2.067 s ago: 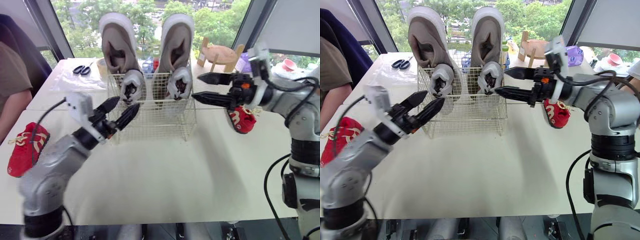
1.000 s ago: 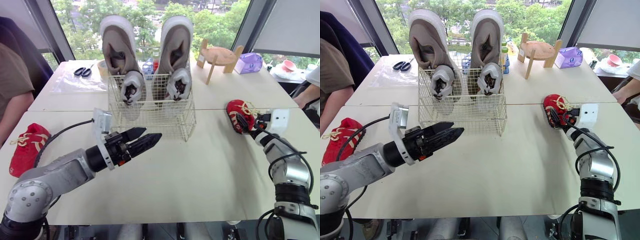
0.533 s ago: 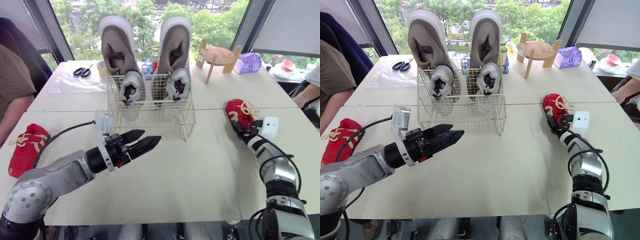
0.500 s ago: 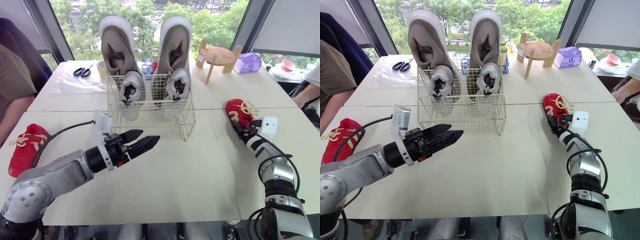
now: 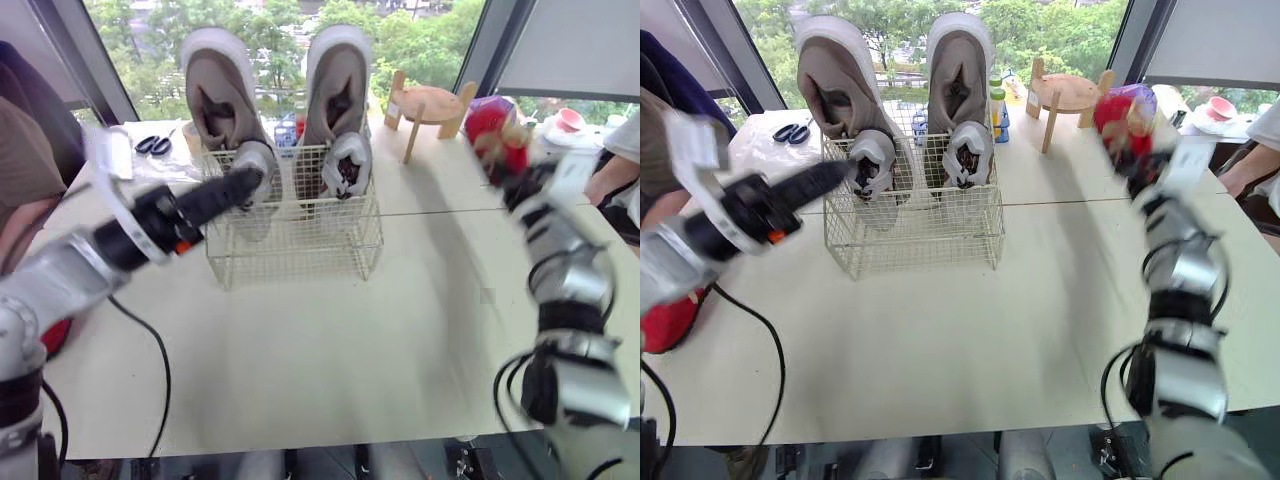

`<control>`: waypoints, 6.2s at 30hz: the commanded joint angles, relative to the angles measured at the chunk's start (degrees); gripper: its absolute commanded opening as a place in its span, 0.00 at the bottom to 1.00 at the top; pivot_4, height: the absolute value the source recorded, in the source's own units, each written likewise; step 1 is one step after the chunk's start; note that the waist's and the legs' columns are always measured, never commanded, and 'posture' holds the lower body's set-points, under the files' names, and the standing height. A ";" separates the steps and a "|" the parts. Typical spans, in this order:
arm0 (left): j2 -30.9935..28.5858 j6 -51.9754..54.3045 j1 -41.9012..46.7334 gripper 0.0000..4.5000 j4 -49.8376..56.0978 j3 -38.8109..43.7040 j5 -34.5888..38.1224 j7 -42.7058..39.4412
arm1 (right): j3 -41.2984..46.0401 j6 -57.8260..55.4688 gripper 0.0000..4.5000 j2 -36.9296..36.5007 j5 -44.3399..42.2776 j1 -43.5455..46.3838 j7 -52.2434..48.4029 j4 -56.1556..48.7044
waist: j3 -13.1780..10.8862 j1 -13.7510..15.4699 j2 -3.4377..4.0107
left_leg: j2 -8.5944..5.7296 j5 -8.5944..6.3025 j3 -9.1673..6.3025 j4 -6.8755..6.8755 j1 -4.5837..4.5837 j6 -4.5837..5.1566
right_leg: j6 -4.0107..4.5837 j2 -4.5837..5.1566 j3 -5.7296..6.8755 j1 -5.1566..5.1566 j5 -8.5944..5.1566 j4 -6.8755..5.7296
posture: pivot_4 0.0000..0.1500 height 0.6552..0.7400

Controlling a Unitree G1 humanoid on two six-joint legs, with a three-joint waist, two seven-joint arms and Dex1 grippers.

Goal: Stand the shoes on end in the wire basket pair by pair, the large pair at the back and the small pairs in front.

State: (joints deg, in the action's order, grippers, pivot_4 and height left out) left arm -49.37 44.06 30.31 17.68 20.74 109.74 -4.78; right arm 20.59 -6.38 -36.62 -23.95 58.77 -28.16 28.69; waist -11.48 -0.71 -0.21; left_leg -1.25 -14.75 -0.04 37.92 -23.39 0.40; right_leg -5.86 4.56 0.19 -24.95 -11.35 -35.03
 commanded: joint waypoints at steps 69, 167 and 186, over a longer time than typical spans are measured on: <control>35.75 -11.70 12.62 0.05 -5.72 -2.22 -22.22 -4.98 | -3.31 -25.12 0.99 38.98 -48.35 -2.73 16.94 -37.29 | 0.14 -0.01 -0.44 | -0.02 0.03 -0.14 0.10 -0.07 -0.06 | 0.06 0.10 0.01 0.00 -0.09 -0.14 | 1.00 1.00; -17.03 28.81 13.40 0.99 -52.64 -14.43 -70.61 -0.97 | -19.85 -44.04 1.00 -11.11 -24.26 -9.87 -41.08 -49.56 | 0.07 0.06 -0.62 | -0.03 -0.02 -0.05 -0.29 -0.12 -0.26 | 0.25 0.44 0.08 -0.37 -0.21 -0.12 | 1.00 1.00; -11.82 19.20 29.24 0.01 -70.12 -15.63 -93.05 -19.30 | -19.23 -43.97 1.00 -9.78 -24.98 -10.65 -35.94 -49.03 | 0.12 0.45 -0.88 | -0.06 -0.01 -0.03 0.00 -0.09 -0.21 | 0.18 0.39 0.14 -0.26 -0.20 -0.41 | 1.00 1.00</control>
State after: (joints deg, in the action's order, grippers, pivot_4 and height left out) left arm -58.46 60.88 57.90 -57.79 2.28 16.73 -24.63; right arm -0.23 -51.34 -46.53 -48.57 48.02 -64.24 -19.96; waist -11.36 -0.25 -1.09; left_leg -1.30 -14.76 -0.10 37.93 -23.53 0.19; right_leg -5.69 4.95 0.33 -25.24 -11.54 -35.44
